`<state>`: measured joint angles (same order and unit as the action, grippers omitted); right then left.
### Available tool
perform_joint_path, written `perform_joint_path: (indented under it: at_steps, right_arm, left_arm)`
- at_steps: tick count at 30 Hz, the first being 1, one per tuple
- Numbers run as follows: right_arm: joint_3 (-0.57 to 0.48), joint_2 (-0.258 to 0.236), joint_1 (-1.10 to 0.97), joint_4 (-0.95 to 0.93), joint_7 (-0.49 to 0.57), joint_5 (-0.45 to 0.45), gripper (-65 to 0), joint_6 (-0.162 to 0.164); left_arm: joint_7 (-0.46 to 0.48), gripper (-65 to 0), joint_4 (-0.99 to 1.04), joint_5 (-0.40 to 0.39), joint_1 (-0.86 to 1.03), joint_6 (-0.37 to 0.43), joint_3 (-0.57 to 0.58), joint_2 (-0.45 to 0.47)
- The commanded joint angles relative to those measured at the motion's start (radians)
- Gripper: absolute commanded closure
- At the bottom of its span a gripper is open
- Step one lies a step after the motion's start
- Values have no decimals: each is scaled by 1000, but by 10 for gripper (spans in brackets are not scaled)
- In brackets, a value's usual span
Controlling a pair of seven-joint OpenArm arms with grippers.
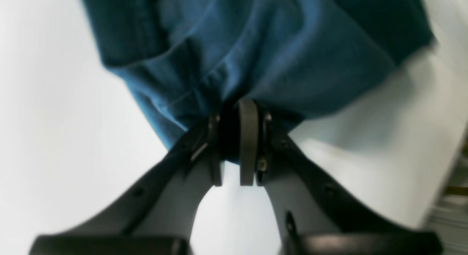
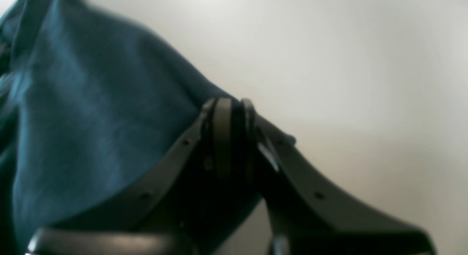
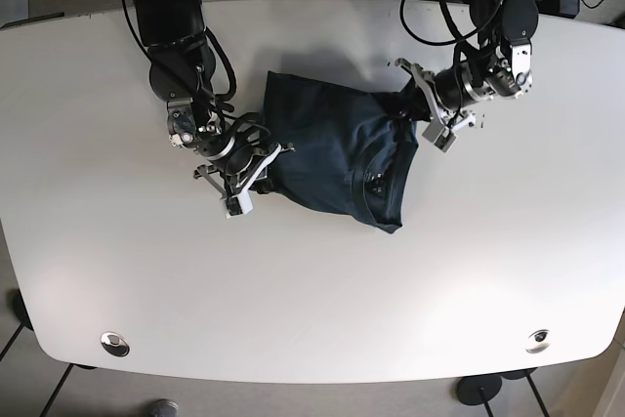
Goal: Fold the T-shirt properly
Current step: 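Grasp the teal bundle with the left gripper and carry it aside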
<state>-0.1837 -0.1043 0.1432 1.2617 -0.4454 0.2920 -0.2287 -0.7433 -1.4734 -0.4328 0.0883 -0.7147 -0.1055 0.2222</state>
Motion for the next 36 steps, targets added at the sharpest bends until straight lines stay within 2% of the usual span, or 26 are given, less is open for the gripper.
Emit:
perform_joint_path:
  at_steps: [1,5,8,12,14,17,20,23,25,27,30,33,35,36]
  right_arm:
    - [3,-22,-15,51,4,2,-49,-5]
    - [3,-30,-80,112,4,2,-49,-5]
    - [2,-27,-127,145,4,-4,-49,-5]
    - [-4,-21,-164,178,4,-3,-49,-4]
    - [-40,-7,-189,212,3,-4,-49,1]
    - [-106,-13,-205,253,0,-4,-49,7]
    - [-210,-10,-204,264,-2,-4,-49,9]
    - [-302,16,-201,278,-3,-4,-49,10]
    - [-356,19,-201,316,-3,-6,-49,10]
    - [-357,16,-201,353,-5,-6,-49,10]
    - [-357,-56,-187,439,-54,3,-49,10]
    - [-325,-99,-192,490,-62,3,-49,9]
    - [-242,-101,-230,500,-56,5,-49,-4]
    - [-173,-94,-250,500,-56,5,-49,-5]
  left_arm:
    - [-19,-49,47,101,-84,17,-6,12]
    - [-19,-50,178,191,-249,17,0,7]
    - [-14,-58,267,203,-381,17,59,6]
    - [-14,-228,271,203,-470,17,82,7]
    - [-14,-239,271,203,-497,17,80,10]
    - [-14,-242,256,202,-509,17,79,10]
    - [-14,-257,133,203,-471,27,83,9]
    - [-14,-392,-20,202,-382,139,83,6]
    - [-14,-449,-132,199,-304,266,83,-5]
    - [-14,-476,-197,203,-258,356,80,-37]
    - [-12,-511,-295,202,-177,482,80,-83]
    - [-12,-510,-316,203,-138,534,83,-140]
    - [-5,-506,-303,203,-112,551,82,-178]
    - [54,-506,-283,203,-81,550,83,-194]
